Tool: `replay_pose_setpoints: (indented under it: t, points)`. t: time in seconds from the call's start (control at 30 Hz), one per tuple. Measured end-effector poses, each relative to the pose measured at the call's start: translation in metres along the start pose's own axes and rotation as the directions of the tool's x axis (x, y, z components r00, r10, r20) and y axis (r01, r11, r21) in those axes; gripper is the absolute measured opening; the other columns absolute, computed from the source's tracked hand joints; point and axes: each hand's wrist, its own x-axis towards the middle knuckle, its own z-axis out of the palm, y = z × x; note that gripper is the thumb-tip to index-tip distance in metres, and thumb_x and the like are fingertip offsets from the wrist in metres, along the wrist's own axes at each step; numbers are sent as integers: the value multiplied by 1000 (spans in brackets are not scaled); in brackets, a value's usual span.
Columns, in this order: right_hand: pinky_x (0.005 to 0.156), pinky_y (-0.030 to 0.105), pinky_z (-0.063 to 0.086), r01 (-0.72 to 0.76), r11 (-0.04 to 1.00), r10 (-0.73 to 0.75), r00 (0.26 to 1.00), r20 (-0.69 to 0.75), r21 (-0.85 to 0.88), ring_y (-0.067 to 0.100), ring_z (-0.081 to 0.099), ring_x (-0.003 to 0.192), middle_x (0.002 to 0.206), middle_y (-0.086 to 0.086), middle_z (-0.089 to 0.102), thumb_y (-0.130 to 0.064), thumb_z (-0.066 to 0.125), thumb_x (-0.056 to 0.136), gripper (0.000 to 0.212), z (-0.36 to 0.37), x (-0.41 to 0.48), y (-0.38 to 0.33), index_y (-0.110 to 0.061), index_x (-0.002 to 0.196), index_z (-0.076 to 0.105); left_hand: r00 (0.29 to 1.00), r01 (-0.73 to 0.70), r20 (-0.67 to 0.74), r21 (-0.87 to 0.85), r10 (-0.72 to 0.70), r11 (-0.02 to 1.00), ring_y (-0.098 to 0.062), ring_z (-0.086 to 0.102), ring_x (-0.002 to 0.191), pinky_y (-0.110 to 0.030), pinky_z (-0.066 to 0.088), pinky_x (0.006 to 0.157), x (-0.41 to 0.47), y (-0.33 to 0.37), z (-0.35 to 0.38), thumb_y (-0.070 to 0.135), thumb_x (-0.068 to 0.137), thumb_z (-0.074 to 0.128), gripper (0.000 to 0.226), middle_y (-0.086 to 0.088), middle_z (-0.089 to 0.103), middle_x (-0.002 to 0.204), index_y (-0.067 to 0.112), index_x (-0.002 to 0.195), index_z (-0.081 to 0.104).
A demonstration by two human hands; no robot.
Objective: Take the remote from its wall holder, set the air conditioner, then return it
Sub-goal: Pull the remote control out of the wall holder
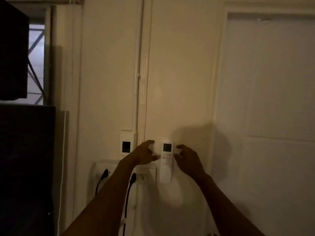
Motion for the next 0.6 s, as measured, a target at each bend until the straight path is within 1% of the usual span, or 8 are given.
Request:
replay_pose_setpoints:
  t: [0.13,0.23,0.3,0.37,0.4,0.5,0.53,0.6]
  points:
    - [77,40,56,-15,985,28,997,-76,174,13,60,73,87,3,65,-15,59,83,23,15,8,1,-22,105,56,992,-45,-119,-111,32,993,-25,60,96,-39,54,83,14,-12,13,5,77,71,68,-16,57,114,22,134,39]
    - [75,33,56,2,955,35,993,-116,298,12,62,79,93,-2,65,-16,61,82,25,30,6,0,-25,105,54,977,-126,-191,-138,98,982,-22,60,87,-39,58,78,27,-33,25,-1,75,69,59,-15,58,106,22,124,48]
    - [77,34,56,-1,935,52,990,-134,355,15,63,86,100,0,65,-11,60,80,33,39,3,2,-25,109,53,968,-193,-190,-146,164,970,-19,58,79,-28,57,65,26,-40,36,-3,78,66,47,-12,55,98,20,117,53]
    - [79,35,57,-11,908,81,985,-151,419,18,63,93,107,3,64,-4,60,77,42,46,-1,3,-24,114,52,948,-223,-253,-94,194,970,-14,53,70,-17,50,53,23,-40,49,-3,84,58,32,-8,53,90,17,109,58]
    - [79,32,57,-13,898,90,984,-155,440,20,63,97,111,4,64,-3,62,78,45,49,-3,4,-23,117,51,941,-237,-274,-108,200,966,-12,54,73,-15,50,56,22,-40,55,-5,84,57,36,-6,55,93,18,112,56]
    - [76,11,48,4,880,88,981,-172,474,20,61,104,120,4,62,-6,63,81,50,53,-8,6,-21,127,48,940,-256,-300,-313,161,915,-9,61,87,-20,52,74,22,-42,65,-8,78,61,61,6,60,103,24,128,47]
    - [76,10,46,10,873,85,981,-173,487,19,61,103,120,4,62,-7,63,82,52,53,-9,8,-22,130,47,939,-270,-302,-348,165,898,-8,61,87,-20,52,75,20,-40,66,-9,78,60,63,9,59,102,25,130,45]
    - [80,18,51,2,855,92,984,-154,519,18,62,100,117,5,64,-8,63,83,56,54,-13,10,-26,133,45,935,-275,-320,-383,152,882,-5,60,85,-17,52,73,24,-41,69,-11,81,56,62,11,59,100,22,132,45]
